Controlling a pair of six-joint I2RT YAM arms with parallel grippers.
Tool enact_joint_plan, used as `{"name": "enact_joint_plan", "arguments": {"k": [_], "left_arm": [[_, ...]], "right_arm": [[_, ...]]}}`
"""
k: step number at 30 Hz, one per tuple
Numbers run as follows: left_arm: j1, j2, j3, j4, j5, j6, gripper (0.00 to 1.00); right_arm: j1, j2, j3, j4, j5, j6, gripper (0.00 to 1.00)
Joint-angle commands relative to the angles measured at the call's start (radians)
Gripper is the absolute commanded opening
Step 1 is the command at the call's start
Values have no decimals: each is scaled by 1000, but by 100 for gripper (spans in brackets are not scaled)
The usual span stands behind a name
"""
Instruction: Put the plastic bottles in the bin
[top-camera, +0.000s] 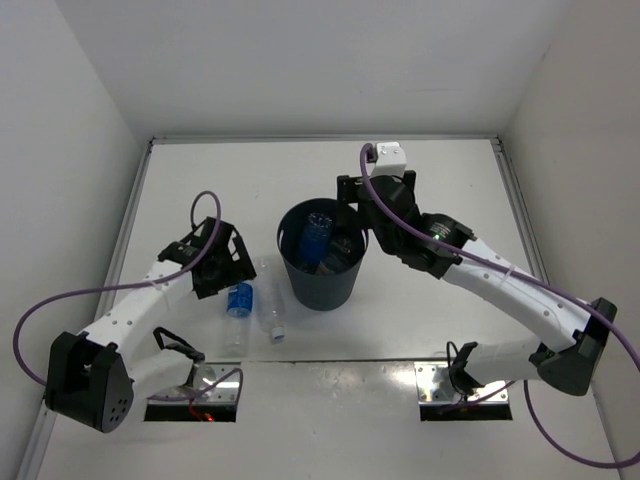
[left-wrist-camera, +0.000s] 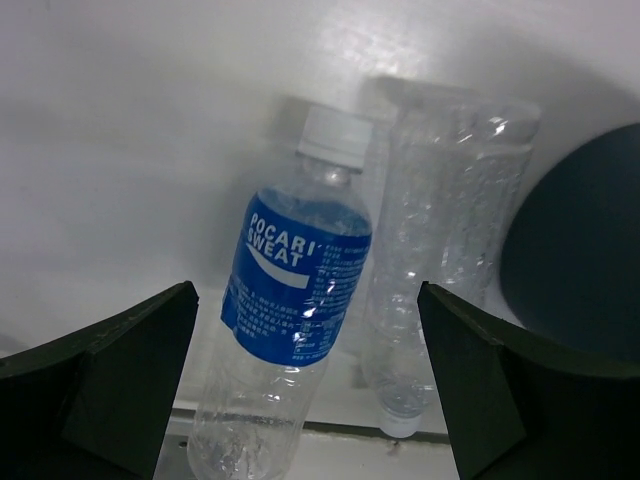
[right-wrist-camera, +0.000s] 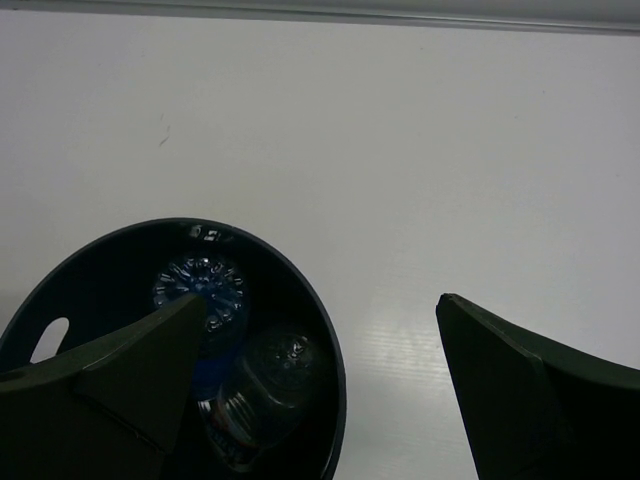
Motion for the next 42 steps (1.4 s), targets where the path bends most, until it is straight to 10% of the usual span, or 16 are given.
{"name": "enact_joint_plan", "arguments": {"k": [1,15,24,42], "left_arm": [[19,-25,-47,-1,59,-59,99],[38,97,-160,85,87,-133,91],[130,50,-113,99,92,-113,61],[102,139,830,-142,-194,-104,39]], "right_arm": [[-3,10,22,17,-23,11,100],[-12,-20,-7,-14,-32,60,100],[-12,-65,-26,-95,-41,139,100],[90,-279,-199,-258,40,347,100]]}}
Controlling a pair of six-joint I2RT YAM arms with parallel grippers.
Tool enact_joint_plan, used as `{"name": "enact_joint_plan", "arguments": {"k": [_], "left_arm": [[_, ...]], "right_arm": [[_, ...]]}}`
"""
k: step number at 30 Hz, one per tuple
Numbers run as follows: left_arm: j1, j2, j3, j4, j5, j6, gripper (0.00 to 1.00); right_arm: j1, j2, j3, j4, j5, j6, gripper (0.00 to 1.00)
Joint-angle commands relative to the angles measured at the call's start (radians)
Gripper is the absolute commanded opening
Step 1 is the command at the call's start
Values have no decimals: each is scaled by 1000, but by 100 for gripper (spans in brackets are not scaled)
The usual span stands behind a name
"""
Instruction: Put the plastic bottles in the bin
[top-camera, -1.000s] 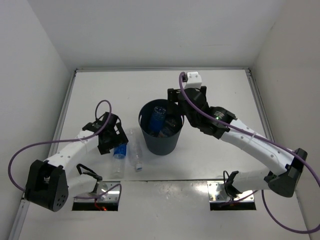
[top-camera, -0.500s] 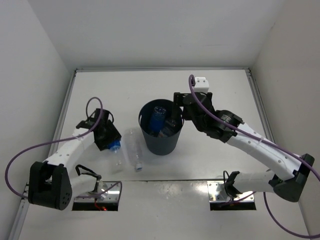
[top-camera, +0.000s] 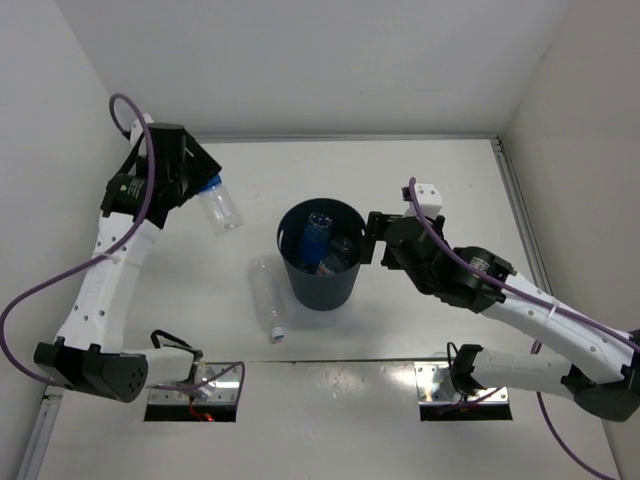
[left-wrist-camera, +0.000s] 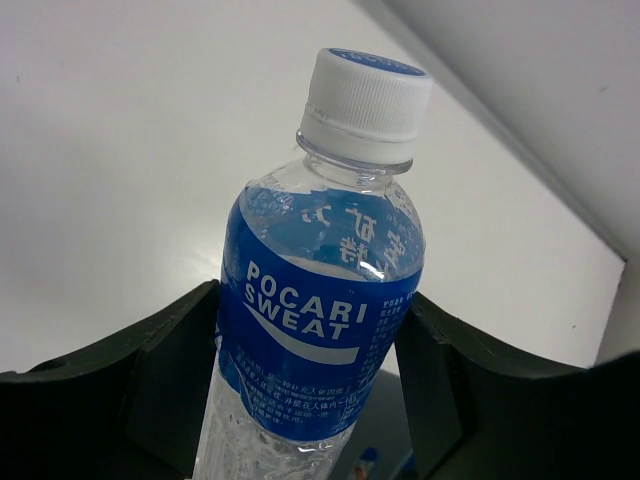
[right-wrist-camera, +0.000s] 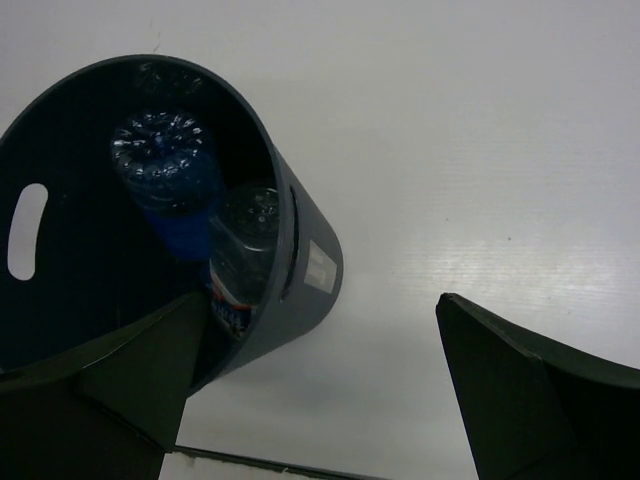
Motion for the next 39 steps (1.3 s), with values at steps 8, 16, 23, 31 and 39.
{"name": "enact_joint_plan", "arguments": {"k": [8,16,23,31,39], "left_arm": [[-280,-5,180,192,-135,103,35],[-561,-23,104,467,-201,310,25],[-717,-135,-145,637,-241,457,24],[-730,-223,-427,907,-298,532,23],[-748,-152,-417,941,-269,532,27]], "right_arm": [[9,-146,-146,127,141,-15,100],[-10,-209,-202,188,131,-103,100],[-19,-320,-259,153,141,-78,100],[-19,-314,-134,-54,256,-21,100],[-19,-407,-114,-93,267,-12,100]]}}
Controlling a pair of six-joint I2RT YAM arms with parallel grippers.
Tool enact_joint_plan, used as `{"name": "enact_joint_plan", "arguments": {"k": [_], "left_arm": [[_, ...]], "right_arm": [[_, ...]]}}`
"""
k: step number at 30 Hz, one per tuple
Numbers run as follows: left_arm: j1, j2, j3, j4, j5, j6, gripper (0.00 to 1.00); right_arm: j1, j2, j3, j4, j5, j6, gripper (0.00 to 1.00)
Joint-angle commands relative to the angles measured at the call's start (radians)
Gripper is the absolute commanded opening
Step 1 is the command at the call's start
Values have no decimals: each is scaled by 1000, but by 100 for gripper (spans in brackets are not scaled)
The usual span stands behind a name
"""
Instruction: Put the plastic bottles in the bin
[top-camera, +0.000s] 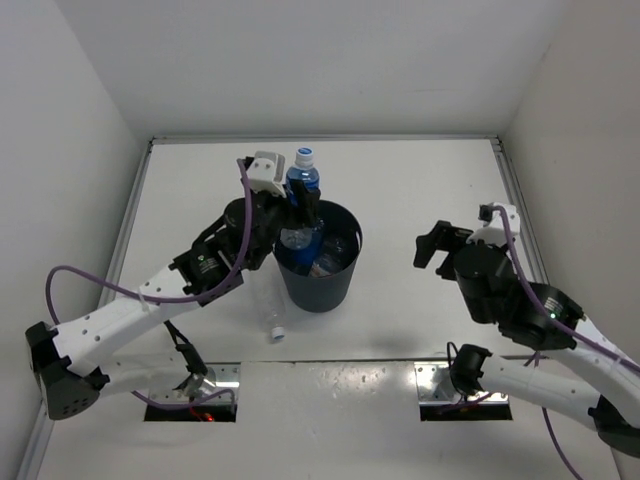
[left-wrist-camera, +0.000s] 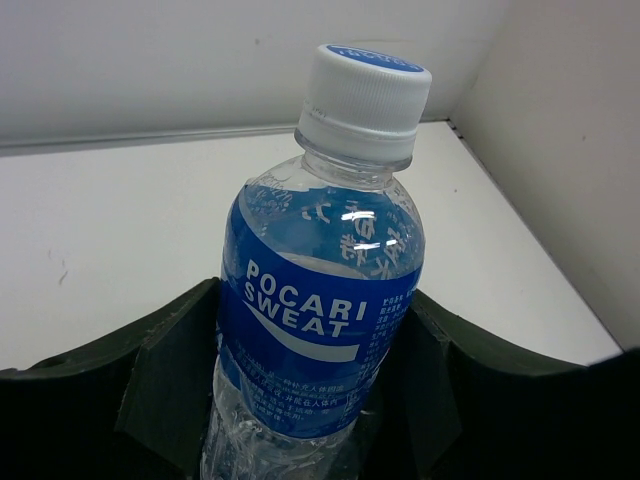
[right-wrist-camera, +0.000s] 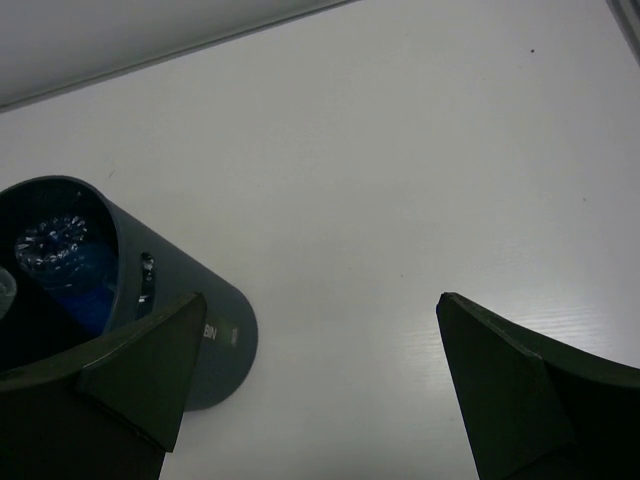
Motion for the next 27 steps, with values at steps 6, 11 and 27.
{"name": "enact_joint_plan", "arguments": {"k": [6,11,27], "left_arm": [[-90,66,40,13,-46,-17,28],[-156,23,-46,12,-184,-38,45],[-169,49,198,-112,-599,-7,100]], "right_arm": [[-5,-120,-5,-24,-29,6,100],[-5,-218,-60,-34,-27,-5,100],[-5,-208,-188,149,27,-300,100]]}}
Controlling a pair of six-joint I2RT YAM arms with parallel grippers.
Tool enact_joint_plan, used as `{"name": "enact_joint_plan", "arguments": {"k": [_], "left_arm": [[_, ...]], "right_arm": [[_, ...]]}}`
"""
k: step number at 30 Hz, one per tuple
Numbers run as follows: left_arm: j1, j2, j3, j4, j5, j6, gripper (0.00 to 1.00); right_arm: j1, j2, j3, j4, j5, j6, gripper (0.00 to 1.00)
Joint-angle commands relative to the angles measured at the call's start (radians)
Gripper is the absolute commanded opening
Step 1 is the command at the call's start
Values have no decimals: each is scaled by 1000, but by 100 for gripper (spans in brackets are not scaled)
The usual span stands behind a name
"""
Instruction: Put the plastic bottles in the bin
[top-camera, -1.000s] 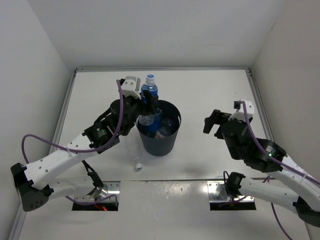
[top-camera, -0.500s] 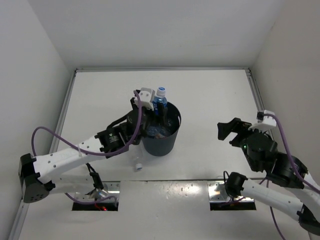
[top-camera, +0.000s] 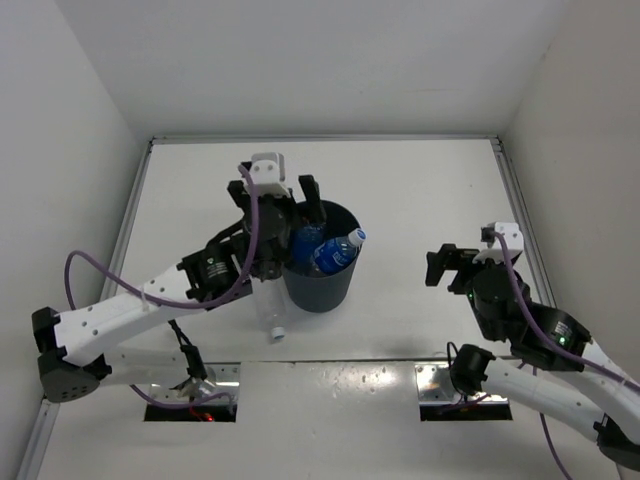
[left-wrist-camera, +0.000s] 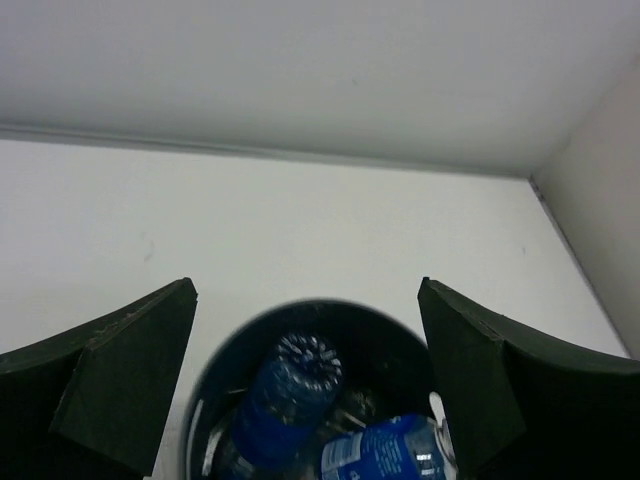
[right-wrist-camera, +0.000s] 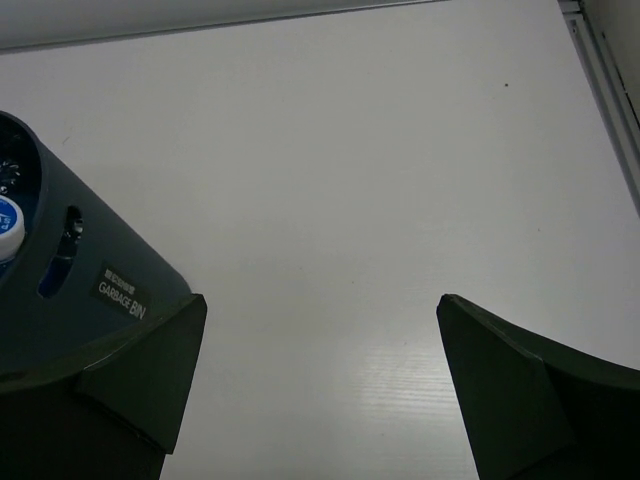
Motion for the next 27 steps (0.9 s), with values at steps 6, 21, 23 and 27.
{"name": "enact_joint_plan", "arguments": {"k": [6,21,23,27], "left_arm": [[306,-159,34,-164,12,-250,100],[593,-300,-510,-210,589,-659,100],[618,-276,-568,-169,701,-650,100],[627,-216,-639,-157,766,-661,100]], "right_arm": [[-4,13,-35,32,58,-7,100],[-4,-41,-76,-34,17,90,100],[-4,-41,-86,-25,8,81,100],[-4,-41,-86,-25,-3,81,100]]}}
